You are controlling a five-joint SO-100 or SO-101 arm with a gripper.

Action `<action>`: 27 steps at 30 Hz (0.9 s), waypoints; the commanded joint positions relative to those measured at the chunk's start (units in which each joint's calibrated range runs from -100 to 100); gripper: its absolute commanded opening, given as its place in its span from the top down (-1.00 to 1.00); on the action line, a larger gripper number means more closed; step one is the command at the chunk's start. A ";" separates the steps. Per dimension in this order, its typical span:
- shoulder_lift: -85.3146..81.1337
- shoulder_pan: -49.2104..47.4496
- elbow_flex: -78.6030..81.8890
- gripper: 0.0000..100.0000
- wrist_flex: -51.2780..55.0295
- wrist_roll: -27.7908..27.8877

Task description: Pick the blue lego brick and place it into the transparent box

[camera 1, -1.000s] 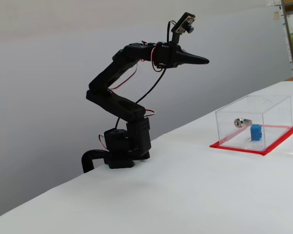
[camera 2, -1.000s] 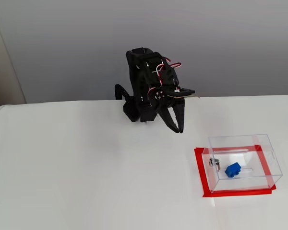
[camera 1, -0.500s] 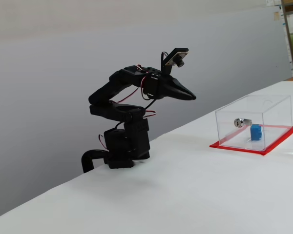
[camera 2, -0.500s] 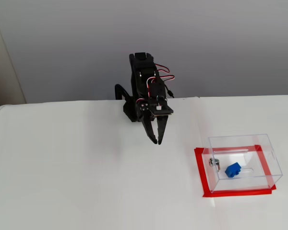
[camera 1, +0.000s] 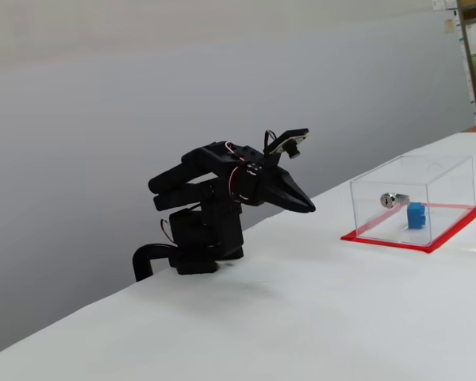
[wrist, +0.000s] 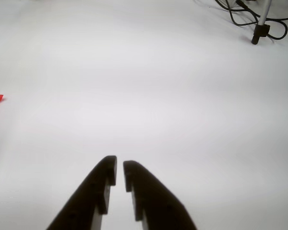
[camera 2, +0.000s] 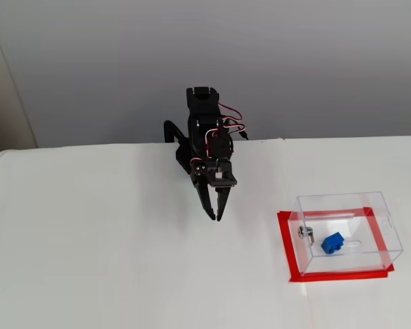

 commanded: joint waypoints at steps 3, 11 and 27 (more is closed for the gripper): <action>-1.69 0.59 3.60 0.96 -0.21 -0.65; -1.78 0.59 10.93 0.96 -0.56 -3.52; -1.86 2.21 11.02 0.97 9.54 -3.72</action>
